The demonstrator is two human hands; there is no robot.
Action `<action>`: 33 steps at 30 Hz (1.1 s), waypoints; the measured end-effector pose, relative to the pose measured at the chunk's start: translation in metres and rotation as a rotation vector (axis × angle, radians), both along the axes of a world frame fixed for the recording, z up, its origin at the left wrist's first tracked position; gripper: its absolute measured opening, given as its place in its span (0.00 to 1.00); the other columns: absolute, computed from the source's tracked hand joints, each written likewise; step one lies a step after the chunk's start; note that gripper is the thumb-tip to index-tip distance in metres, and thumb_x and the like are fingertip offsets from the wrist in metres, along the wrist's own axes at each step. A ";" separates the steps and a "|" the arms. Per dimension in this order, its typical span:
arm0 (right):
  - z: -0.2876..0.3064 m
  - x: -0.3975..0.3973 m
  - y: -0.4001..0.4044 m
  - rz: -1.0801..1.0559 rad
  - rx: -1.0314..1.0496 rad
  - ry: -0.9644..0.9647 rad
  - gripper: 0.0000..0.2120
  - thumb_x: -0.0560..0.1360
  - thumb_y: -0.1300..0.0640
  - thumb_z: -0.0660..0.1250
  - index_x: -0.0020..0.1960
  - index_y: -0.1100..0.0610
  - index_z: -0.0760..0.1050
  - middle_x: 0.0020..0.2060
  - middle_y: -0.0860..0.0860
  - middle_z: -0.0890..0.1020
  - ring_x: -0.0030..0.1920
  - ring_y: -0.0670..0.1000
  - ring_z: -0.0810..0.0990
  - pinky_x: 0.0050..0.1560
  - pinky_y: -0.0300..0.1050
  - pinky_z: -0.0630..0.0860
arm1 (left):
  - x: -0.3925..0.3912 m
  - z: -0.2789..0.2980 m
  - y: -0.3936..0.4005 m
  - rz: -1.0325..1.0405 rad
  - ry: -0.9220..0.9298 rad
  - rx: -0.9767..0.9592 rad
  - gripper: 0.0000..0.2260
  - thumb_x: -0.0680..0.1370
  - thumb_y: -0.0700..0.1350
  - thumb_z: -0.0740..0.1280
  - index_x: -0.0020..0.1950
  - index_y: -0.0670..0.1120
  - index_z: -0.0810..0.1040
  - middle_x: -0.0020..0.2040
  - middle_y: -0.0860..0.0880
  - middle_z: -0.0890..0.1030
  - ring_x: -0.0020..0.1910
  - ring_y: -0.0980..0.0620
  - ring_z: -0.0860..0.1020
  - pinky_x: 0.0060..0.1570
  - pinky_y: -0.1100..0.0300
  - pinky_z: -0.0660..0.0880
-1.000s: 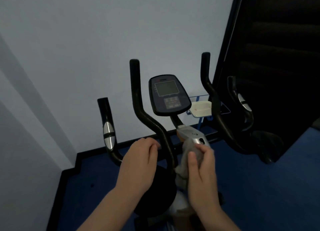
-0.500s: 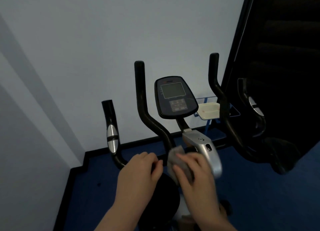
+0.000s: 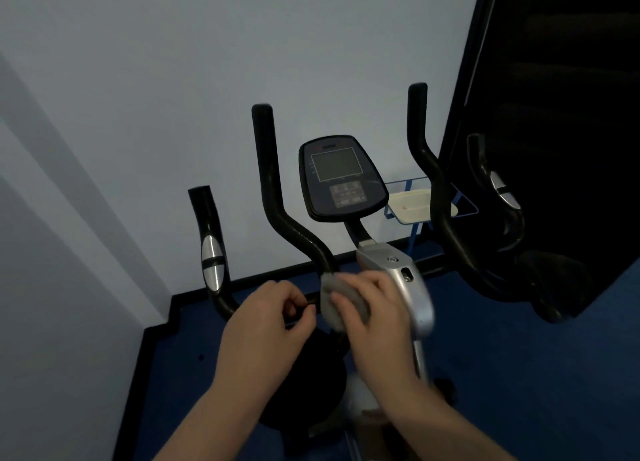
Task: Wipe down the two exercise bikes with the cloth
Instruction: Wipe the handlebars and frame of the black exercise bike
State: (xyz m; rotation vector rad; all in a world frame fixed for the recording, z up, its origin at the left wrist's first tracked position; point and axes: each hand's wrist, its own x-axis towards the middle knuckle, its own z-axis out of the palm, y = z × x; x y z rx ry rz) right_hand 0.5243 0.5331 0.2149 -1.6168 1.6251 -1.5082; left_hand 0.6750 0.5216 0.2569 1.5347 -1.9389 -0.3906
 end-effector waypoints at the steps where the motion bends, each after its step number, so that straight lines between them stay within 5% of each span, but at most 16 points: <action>1: 0.000 0.002 -0.003 -0.015 0.000 0.002 0.15 0.76 0.56 0.70 0.54 0.37 0.74 0.53 0.38 0.71 0.56 0.40 0.73 0.55 0.36 0.72 | -0.001 -0.001 0.001 0.013 -0.010 0.001 0.04 0.73 0.52 0.70 0.40 0.55 0.76 0.37 0.57 0.75 0.38 0.60 0.74 0.35 0.67 0.70; 6: -0.024 0.010 0.043 0.015 -0.039 -0.028 0.13 0.74 0.46 0.67 0.56 0.30 0.74 0.54 0.35 0.70 0.54 0.39 0.76 0.51 0.26 0.69 | 0.000 -0.001 0.003 0.038 -0.018 0.030 0.07 0.74 0.52 0.70 0.36 0.55 0.75 0.35 0.56 0.76 0.36 0.60 0.74 0.35 0.62 0.72; 11: -0.006 0.004 0.000 -0.016 -0.047 0.007 0.11 0.75 0.57 0.70 0.55 0.44 0.79 0.52 0.38 0.70 0.54 0.38 0.72 0.53 0.25 0.68 | -0.002 -0.001 0.000 0.054 -0.034 0.032 0.07 0.73 0.53 0.69 0.36 0.56 0.75 0.34 0.56 0.76 0.34 0.60 0.74 0.33 0.64 0.70; 17: -0.010 -0.002 0.015 0.022 -0.031 -0.007 0.14 0.76 0.57 0.69 0.57 0.41 0.76 0.53 0.39 0.72 0.55 0.38 0.74 0.53 0.24 0.67 | 0.001 -0.005 0.003 0.097 0.005 -0.003 0.05 0.71 0.51 0.71 0.39 0.57 0.75 0.37 0.58 0.75 0.38 0.61 0.74 0.35 0.65 0.70; 22: 0.021 0.004 -0.034 0.037 -0.004 0.086 0.08 0.78 0.57 0.67 0.56 0.51 0.79 0.52 0.44 0.72 0.54 0.44 0.73 0.55 0.31 0.69 | 0.002 -0.006 0.001 0.092 0.115 -0.041 0.08 0.72 0.44 0.73 0.46 0.55 0.78 0.42 0.60 0.77 0.45 0.61 0.76 0.44 0.61 0.76; 26: 0.009 -0.002 -0.017 0.058 -0.044 0.155 0.15 0.77 0.55 0.68 0.57 0.37 0.73 0.50 0.35 0.68 0.54 0.38 0.70 0.52 0.27 0.66 | 0.007 0.000 -0.005 0.106 0.271 -0.076 0.09 0.73 0.41 0.72 0.46 0.55 0.79 0.45 0.61 0.78 0.47 0.62 0.77 0.48 0.64 0.75; 33: 0.035 0.013 -0.068 0.065 -0.032 0.223 0.11 0.78 0.57 0.68 0.59 0.50 0.79 0.51 0.43 0.69 0.56 0.45 0.69 0.54 0.40 0.70 | 0.030 0.026 -0.059 -0.045 0.066 -0.212 0.07 0.76 0.39 0.69 0.51 0.49 0.81 0.48 0.57 0.79 0.50 0.61 0.74 0.52 0.71 0.68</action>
